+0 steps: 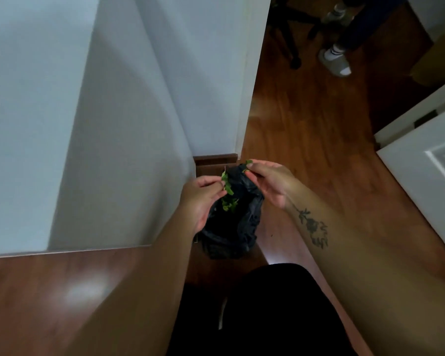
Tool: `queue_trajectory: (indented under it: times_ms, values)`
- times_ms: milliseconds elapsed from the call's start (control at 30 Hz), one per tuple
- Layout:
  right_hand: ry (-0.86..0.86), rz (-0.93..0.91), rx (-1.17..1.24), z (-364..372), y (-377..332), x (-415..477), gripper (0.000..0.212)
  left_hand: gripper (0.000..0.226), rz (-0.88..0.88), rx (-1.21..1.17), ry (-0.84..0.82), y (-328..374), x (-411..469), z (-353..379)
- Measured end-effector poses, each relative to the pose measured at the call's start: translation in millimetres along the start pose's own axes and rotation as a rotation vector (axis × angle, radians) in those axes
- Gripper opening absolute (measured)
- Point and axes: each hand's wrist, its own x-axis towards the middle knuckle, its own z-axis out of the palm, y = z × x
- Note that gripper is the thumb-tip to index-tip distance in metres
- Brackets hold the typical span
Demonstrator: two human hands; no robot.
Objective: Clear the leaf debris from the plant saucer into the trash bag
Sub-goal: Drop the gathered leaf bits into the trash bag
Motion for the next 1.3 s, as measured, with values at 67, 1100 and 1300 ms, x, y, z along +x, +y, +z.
queue_trajectory:
  times_ms: [67, 1100, 1300]
  values:
    - [0.001, 0.002, -0.044, -12, 20, 18, 0.009, 0.012, -0.027, 0.052, 0.005, -27, 17, -9]
    - [0.147, -0.174, -0.451, 59, -57, -88, 0.006, 0.014, 0.149, 0.269, -0.070, 97, -71, 0]
    - [0.107, -0.282, -0.483, 113, -109, -129, 0.006, 0.008, 0.292, 0.220, -0.105, 180, -106, -1]
